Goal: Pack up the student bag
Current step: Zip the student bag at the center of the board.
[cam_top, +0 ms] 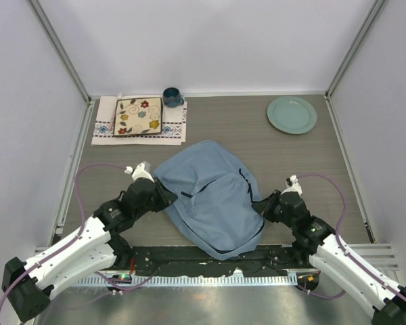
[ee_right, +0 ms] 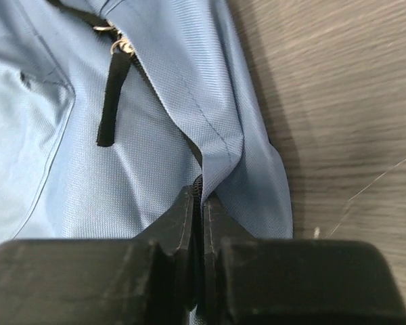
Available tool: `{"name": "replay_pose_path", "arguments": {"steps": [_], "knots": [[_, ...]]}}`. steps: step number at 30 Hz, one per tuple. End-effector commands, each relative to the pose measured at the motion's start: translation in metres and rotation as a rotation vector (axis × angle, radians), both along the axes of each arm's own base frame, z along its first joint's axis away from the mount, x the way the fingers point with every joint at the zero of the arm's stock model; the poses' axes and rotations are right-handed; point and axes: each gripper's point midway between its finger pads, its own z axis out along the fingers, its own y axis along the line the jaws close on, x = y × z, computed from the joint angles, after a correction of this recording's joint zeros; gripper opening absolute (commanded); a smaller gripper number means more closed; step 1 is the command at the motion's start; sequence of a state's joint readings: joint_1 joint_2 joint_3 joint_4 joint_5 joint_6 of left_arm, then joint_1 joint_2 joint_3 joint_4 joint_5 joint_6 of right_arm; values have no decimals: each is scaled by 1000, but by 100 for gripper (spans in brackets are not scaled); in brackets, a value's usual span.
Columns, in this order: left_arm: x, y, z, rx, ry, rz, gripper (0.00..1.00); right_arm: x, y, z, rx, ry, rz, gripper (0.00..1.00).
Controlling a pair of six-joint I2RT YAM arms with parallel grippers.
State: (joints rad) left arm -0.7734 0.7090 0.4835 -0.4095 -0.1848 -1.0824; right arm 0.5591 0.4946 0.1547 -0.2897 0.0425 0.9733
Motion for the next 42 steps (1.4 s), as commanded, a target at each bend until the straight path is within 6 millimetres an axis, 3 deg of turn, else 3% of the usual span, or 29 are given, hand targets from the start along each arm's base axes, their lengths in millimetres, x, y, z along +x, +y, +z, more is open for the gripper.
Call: {"name": "replay_pose_path", "arguments": {"steps": [1, 2, 3, 4, 5, 6, 7, 8, 9, 10, 12, 16, 17, 19, 20, 21, 23, 24, 26, 27, 33, 42], "knots": [[34, -4, 61, -11, -180, 23, 9, -17, 20, 15, 100, 18, 34, 8], [37, -3, 63, 5, -188, 13, 1, -19, 17, 14, 79, 29, 31, 17], [40, -2, 62, 17, -182, 16, 0, -11, 11, 27, 40, -12, 9, 26], [43, -2, 67, 18, -187, 12, 0, -9, 5, 30, -5, -16, -4, 40], [43, -4, 69, 17, -186, -2, 0, -10, -8, 30, -81, -2, -27, 46], [44, -2, 67, 36, -178, -9, 0, 0, -13, 62, -116, -68, -35, 52], [44, -2, 70, 34, -183, -15, 0, 8, -25, 72, -179, -97, -89, 60], [43, -2, 71, 34, -183, -20, 0, 11, -29, 84, -210, -118, -90, 61], [41, -1, 71, 35, -185, -22, 0, 19, -26, 115, -212, -191, -72, 61], [41, 0, 70, 35, -185, -20, 0, 22, -17, 123, -211, -201, -28, 61], [39, -1, 67, 23, -187, -27, 0, 32, 11, 162, -123, -291, 53, 61], [38, -4, 71, -14, -200, -34, 0, 33, 80, 186, -32, -320, 282, 57], [38, -5, 72, -19, -198, -35, 0, 37, 96, 180, -65, -320, 302, 57], [37, -7, 71, -28, -193, -41, 0, 20, 133, 196, -66, -377, 409, 56], [37, -8, 72, -31, -195, -46, 0, 20, 151, 194, -84, -369, 443, 56], [37, -9, 71, -35, -192, -52, 0, 9, 168, 196, -77, -379, 498, 56], [36, -10, 72, -39, -189, -53, 0, 7, 188, 207, -82, -419, 526, 56], [36, -10, 71, -39, -188, -55, 0, -1, 203, 198, -109, -417, 566, 56], [36, -10, 70, -41, -188, -54, 0, 0, 215, 210, -125, -463, 571, 56], [36, -9, 70, -43, -188, -53, 0, 0, 222, 201, -152, -455, 585, 56], [35, -13, 70, -57, -182, -63, 0, 6, 236, 198, -205, -481, 573, 57], [34, -13, 74, -71, -192, -65, 0, 18, 241, 171, -329, -460, 572, 57]]}}
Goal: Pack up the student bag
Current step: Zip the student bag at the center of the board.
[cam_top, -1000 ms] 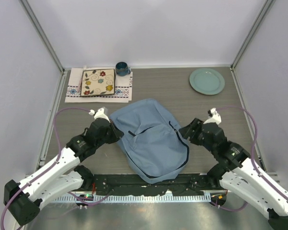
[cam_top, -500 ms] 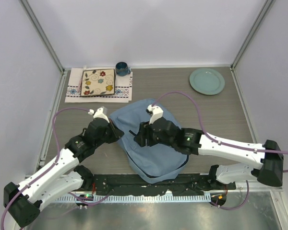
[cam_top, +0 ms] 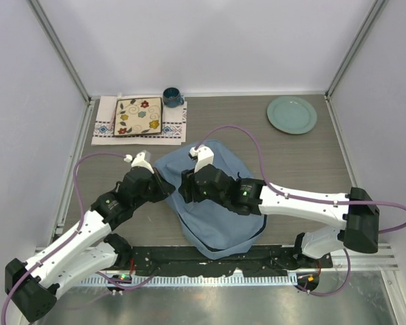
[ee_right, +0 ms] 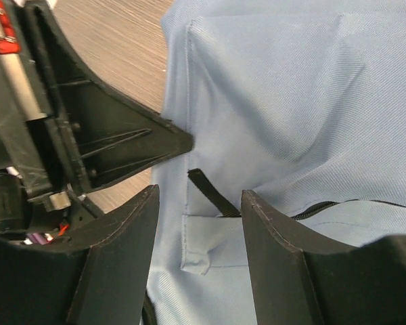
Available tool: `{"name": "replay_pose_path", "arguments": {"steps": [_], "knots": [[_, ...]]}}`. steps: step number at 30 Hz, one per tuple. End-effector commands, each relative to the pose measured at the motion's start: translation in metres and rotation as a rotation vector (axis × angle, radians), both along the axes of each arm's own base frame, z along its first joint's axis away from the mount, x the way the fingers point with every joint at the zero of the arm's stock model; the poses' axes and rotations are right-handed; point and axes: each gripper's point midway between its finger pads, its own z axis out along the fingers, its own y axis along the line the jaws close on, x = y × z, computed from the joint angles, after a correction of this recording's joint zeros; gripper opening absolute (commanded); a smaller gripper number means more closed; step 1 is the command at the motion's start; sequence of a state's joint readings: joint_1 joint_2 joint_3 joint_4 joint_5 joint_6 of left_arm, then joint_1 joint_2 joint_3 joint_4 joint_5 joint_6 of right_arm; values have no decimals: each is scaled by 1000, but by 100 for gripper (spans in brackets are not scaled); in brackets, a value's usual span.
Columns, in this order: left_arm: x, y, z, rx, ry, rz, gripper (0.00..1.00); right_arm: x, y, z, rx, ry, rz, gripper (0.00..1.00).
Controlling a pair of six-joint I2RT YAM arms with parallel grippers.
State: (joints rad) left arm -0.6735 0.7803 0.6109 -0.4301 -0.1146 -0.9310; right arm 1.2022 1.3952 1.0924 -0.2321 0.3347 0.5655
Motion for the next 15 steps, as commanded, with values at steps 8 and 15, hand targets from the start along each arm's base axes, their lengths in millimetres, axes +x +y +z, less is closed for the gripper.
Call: {"name": "replay_pose_path", "arguments": {"steps": [8, 15], "knots": [[10, -17, 43, -129, -125, -34, 0, 22, 5, 4, -46, -80, -78, 34], [8, -13, 37, -110, -114, -26, 0, 36, -23, 8, -83, -129, -206, 1]]}}
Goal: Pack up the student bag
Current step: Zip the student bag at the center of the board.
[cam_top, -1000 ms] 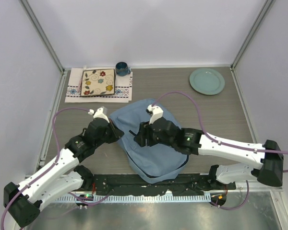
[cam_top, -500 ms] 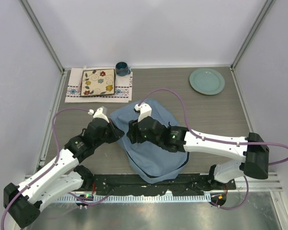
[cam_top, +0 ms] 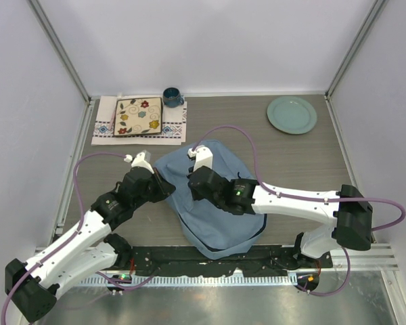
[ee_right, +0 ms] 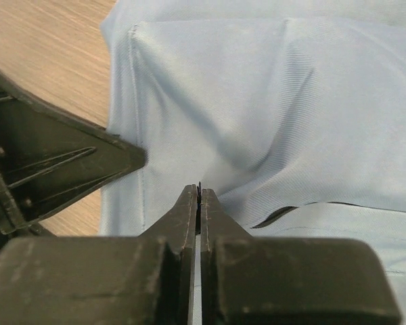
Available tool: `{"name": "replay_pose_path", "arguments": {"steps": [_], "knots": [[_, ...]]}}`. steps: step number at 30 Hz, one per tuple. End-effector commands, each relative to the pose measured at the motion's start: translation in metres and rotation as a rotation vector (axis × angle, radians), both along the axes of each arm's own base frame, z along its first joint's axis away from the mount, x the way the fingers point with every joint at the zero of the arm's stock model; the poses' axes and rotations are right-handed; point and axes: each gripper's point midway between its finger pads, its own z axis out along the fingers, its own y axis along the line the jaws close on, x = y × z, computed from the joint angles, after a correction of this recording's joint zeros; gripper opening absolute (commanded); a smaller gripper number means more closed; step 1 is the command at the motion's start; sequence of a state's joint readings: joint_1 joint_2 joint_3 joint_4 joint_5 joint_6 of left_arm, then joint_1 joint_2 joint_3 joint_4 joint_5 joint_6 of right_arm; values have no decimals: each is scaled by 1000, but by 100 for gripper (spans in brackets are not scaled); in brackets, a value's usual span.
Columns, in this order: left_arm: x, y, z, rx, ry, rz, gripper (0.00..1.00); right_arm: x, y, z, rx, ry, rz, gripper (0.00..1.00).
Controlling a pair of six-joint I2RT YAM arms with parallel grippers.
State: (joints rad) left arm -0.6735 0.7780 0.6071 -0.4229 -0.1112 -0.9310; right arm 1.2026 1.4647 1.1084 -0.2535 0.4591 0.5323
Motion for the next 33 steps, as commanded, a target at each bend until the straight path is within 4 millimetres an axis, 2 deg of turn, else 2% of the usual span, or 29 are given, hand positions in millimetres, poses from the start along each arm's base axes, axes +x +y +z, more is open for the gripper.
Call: {"name": "replay_pose_path", "arguments": {"steps": [1, 9, 13, 16, 20, 22, 27, 31, 33], "knots": [[7, -11, 36, -101, -110, -20, 0, 20, -25, 32, 15, -104, -154, 1], [2, 6, 27, -46, -96, 2, 0, 34, -82, 22, -18, -126, -305, 1], [1, 15, 25, -47, -95, 24, 0, 40, -100, 17, -10, -113, -343, 1], [1, 19, 24, -51, -92, 34, 0, 41, -108, 13, -6, -101, -351, 1], [2, 16, 26, -65, -84, 17, 0, 35, -92, 14, 58, -71, -281, 1], [3, 21, 27, -40, -87, 28, 0, 36, -93, 7, 39, -65, -292, 1], [2, 32, 32, -4, -101, 30, 0, 45, -121, -13, -27, -55, -408, 1], [-1, 38, 27, 0, -82, 23, 0, 63, -156, -27, -24, -24, -513, 1], [-2, 40, 24, 0, -70, 19, 0, 67, -161, -36, -11, -11, -508, 1]]}}
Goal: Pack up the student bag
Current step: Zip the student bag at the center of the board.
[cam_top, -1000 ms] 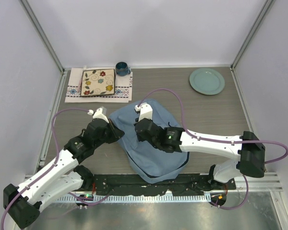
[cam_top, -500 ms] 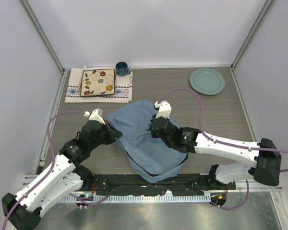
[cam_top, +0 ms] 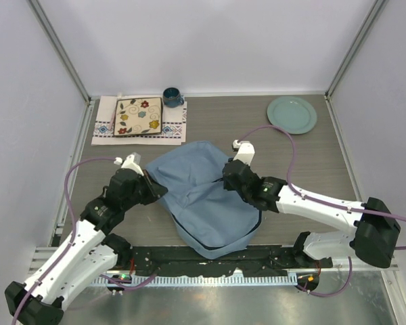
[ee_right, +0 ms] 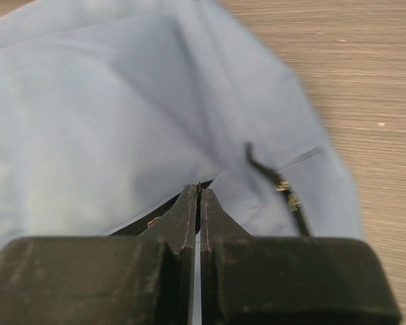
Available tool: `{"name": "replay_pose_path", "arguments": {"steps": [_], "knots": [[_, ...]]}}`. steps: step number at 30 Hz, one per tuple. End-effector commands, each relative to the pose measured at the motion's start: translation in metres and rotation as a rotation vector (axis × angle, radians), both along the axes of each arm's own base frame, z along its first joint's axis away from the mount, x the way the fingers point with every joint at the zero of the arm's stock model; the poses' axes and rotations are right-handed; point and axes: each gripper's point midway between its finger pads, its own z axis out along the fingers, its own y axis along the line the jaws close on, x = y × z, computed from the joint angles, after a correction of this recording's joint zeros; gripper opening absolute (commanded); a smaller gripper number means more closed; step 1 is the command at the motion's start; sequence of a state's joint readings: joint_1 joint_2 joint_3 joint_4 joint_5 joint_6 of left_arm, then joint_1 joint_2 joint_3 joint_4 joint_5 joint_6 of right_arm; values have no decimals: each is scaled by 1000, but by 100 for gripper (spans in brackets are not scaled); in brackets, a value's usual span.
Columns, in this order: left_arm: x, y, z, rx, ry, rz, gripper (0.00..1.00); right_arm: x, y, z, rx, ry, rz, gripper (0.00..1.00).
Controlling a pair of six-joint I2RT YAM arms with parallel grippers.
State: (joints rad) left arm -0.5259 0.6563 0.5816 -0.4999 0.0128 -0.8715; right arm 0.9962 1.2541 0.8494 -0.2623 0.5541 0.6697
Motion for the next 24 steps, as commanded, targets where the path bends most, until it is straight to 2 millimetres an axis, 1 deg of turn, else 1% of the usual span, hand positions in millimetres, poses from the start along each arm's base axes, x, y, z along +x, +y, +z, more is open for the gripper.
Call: {"name": "replay_pose_path", "arguments": {"steps": [1, 2, 4, 5, 6, 8, 9, 10, 11, 12, 13, 17, 18, 19, 20, 21, 22, 23, 24], "knots": [[5, 14, 21, 26, -67, 10, 0, 25, -53, -9, -48, -34, -163, 1], [5, 17, 20, 30, -61, 14, 0, 30, -58, -10, -45, -38, -181, 1], [4, 20, 18, 40, -61, 13, 0, 34, -68, -18, -70, -30, -199, 1], [4, 21, 17, 39, -56, 14, 0, 41, -76, -19, -63, -33, -226, 1], [4, 22, 16, 42, -53, 12, 0, 42, -81, -26, -71, -21, -232, 1], [5, 25, 15, 43, -48, 18, 0, 47, -88, -32, -66, -9, -249, 1], [5, 25, 14, 39, -46, 12, 0, 49, -97, -38, -72, 3, -270, 1], [5, 25, 13, 39, -41, 12, 0, 50, -99, -42, -70, 15, -275, 1], [7, 26, 13, 36, -43, 15, 0, 49, -100, -42, -63, 17, -276, 1], [7, 23, 13, 24, -43, -3, 0, 47, -103, -45, -64, 25, -275, 1], [9, 21, 12, 22, -42, -15, 0, 46, -103, -43, -48, 22, -276, 1], [27, 5, 22, -30, -91, -71, 0, 32, -100, -34, 41, 20, -254, 1], [31, 1, 23, -37, -96, -83, 0, 28, -101, -27, 76, 3, -246, 1], [39, -4, 32, -59, -129, -98, 0, 25, -101, -25, 93, 2, -242, 1], [49, -8, 33, -52, -119, -107, 0, 23, -100, -20, 127, -2, -244, 1], [56, -11, 35, -49, -121, -117, 0, 19, -101, -21, 139, 1, -239, 1], [63, -15, 38, -47, -126, -128, 0, 17, -101, -13, 173, -16, -237, 1], [78, -19, 41, -32, -106, -138, 4, 15, -102, -13, 185, -17, -238, 18], [83, -22, 44, -23, -95, -148, 15, 13, -99, -11, 202, -15, -222, 29]]}}
